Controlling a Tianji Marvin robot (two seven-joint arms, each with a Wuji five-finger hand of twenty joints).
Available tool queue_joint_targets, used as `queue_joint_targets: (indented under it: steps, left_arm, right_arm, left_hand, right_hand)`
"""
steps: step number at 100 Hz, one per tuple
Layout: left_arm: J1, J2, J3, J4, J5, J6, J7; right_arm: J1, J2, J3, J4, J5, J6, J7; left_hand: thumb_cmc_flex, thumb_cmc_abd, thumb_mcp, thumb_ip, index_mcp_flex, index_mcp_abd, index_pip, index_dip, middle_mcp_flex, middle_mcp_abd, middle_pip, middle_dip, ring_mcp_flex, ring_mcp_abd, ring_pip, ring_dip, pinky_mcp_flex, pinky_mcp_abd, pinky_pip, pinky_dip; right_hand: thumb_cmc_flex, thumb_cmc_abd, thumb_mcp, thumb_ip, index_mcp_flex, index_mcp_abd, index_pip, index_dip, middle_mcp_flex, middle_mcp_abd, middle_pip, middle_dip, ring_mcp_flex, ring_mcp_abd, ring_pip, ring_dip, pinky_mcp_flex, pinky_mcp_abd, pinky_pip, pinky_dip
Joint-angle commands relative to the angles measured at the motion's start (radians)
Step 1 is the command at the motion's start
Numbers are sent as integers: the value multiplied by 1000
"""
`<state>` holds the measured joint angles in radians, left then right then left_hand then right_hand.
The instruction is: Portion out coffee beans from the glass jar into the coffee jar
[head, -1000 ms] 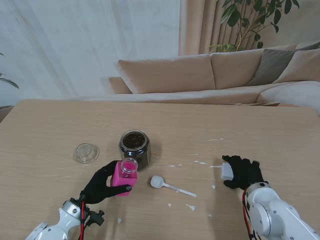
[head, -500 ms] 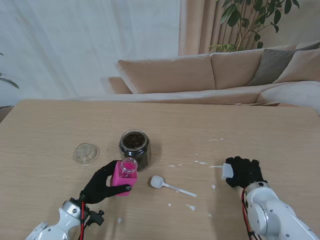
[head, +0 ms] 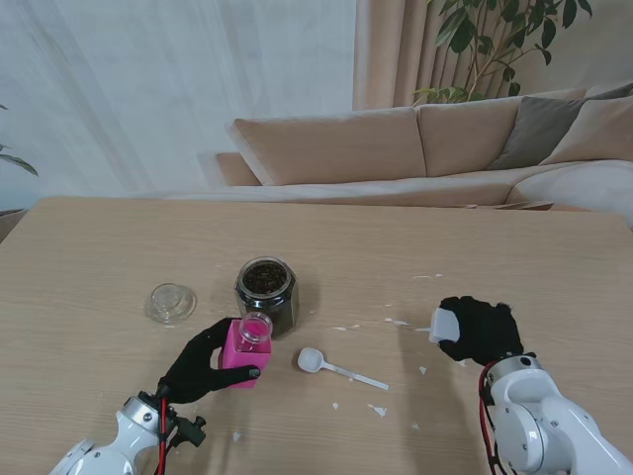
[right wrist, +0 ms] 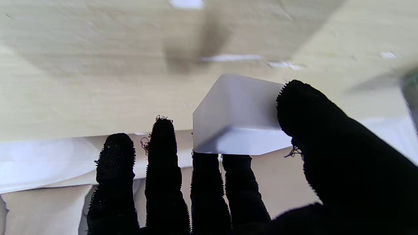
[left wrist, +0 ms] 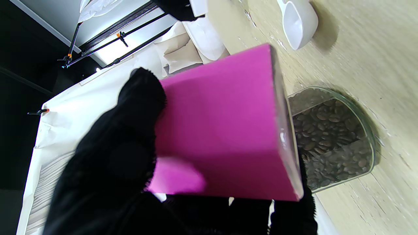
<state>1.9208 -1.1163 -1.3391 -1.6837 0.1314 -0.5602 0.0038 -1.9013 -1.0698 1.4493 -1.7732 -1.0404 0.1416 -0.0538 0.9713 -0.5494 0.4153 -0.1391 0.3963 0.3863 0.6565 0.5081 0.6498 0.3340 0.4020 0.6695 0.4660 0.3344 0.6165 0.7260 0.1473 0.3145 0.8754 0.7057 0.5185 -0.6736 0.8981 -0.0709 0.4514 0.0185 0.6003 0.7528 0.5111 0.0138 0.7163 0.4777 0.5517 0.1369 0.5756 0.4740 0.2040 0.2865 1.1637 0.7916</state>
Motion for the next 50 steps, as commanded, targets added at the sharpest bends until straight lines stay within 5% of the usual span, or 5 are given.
queue_joint_targets:
  steps: [1,27,50]
  left_arm:
    - [5,-3,0,-7,-3,-4,-19]
    - [4,1,-2,-3,-9,-12,-38]
    - [4,8,0,3,-11,-29,-58]
  right_arm:
    - [-13,-9,-4,-65,10,-21,13]
    - [-15,-15,-45,-240,91,-99,43]
    - [65,-13,-154,-299,189,-158,79]
  left_hand:
    - [143,146,106,44,51,-142,144,40,50,-84,92,34,-7,-6,12,11,3,5,28,0]
    - [144,146,102,45,51,-143,144,40,50,-85,91,35,-7,-7,11,11,4,7,29,1]
    - [144,146,100,45,50,-146,145,40,50,-87,90,35,-6,-9,11,10,5,6,29,1]
  right_hand:
    - [74,62,63,22,84,-33,89,7,47,-1,21,18,20,-20,24,25,1,8,25,17]
    - [88,52,52,2,111,-34,90,-15,78,5,20,26,38,-23,55,47,5,10,45,31]
    - [87,52,49,-3,119,-35,88,-28,87,5,13,27,46,-25,50,48,8,10,48,36]
